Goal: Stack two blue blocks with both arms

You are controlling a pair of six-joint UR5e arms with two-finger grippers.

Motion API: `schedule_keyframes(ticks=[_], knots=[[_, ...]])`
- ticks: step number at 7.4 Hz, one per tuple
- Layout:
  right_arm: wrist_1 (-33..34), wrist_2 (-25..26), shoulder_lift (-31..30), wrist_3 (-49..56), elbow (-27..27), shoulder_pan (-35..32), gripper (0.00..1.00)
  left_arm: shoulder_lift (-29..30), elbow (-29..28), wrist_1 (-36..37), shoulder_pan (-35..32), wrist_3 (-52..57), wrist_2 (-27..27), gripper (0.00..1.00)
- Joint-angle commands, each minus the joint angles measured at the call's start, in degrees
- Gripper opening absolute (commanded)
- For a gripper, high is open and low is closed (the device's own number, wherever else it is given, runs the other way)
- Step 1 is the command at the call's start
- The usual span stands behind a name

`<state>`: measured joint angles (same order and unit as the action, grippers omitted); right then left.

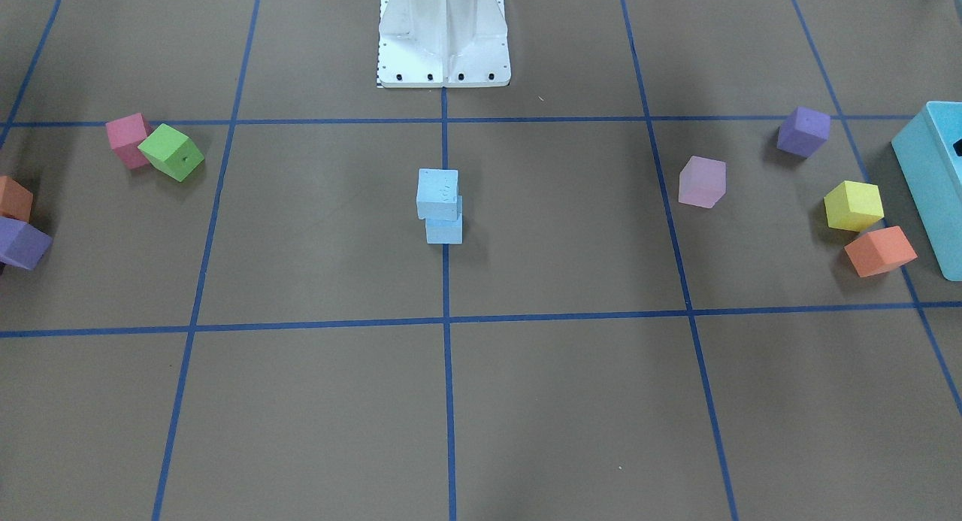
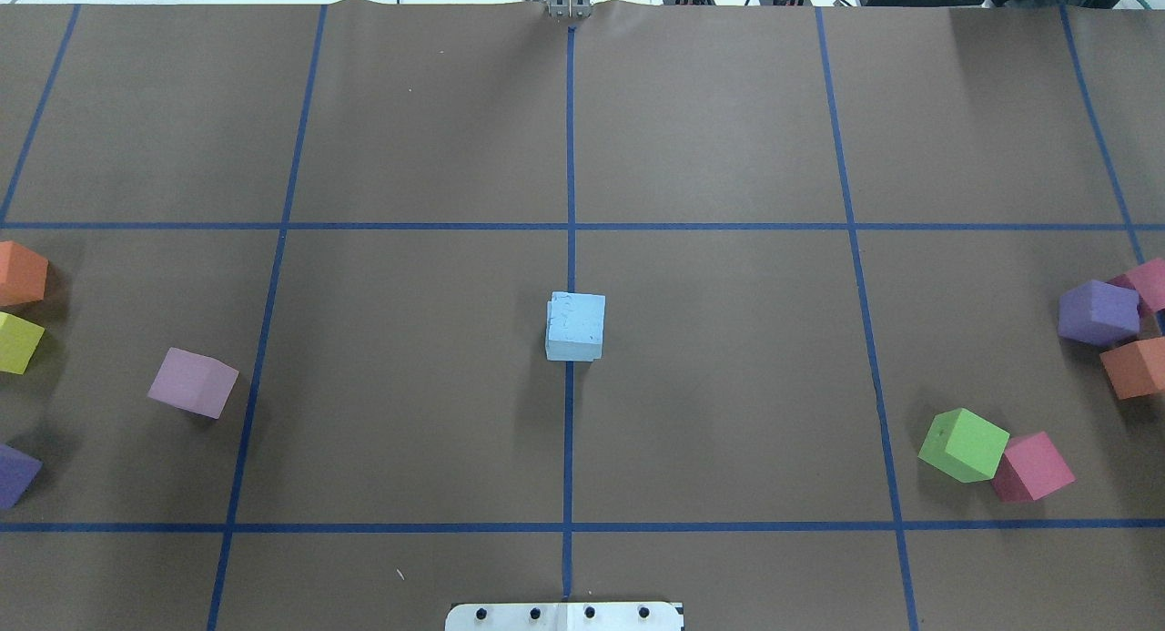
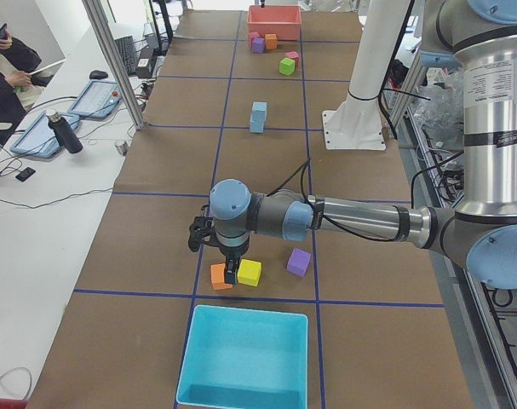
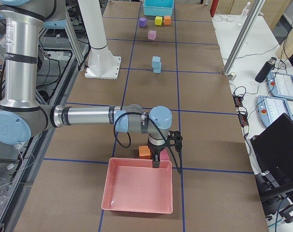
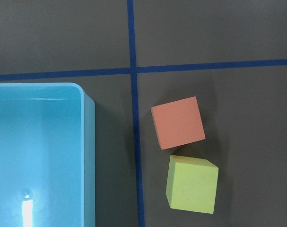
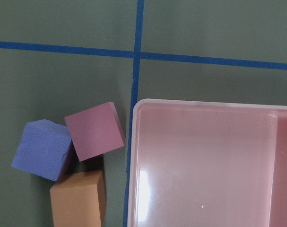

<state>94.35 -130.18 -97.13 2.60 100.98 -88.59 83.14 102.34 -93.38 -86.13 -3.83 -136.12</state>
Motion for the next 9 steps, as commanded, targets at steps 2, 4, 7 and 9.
schedule_keyframes(ticks=[2, 4, 7, 9], knots=[[0.0, -0.1, 0.0, 0.0, 0.1, 0.0, 1.0, -2.0, -1.3, -1.3, -0.1, -0.4, 0.2, 0.98], [0.0, -0.2, 0.1, 0.0, 0.1, 0.0, 1.0, -2.4, -1.4, -1.4, -0.3, -0.4, 0.2, 0.98], [0.0, -0.3, 0.0, 0.0, 0.5, 0.0, 1.0, -3.4, -1.4, -1.4, -0.4, -0.4, 0.3, 0.98], [0.0, -0.4, -0.1, 0.0, 0.5, 0.0, 1.0, -3.6, -1.3, -1.4, -0.5, -0.4, 0.3, 0.98]])
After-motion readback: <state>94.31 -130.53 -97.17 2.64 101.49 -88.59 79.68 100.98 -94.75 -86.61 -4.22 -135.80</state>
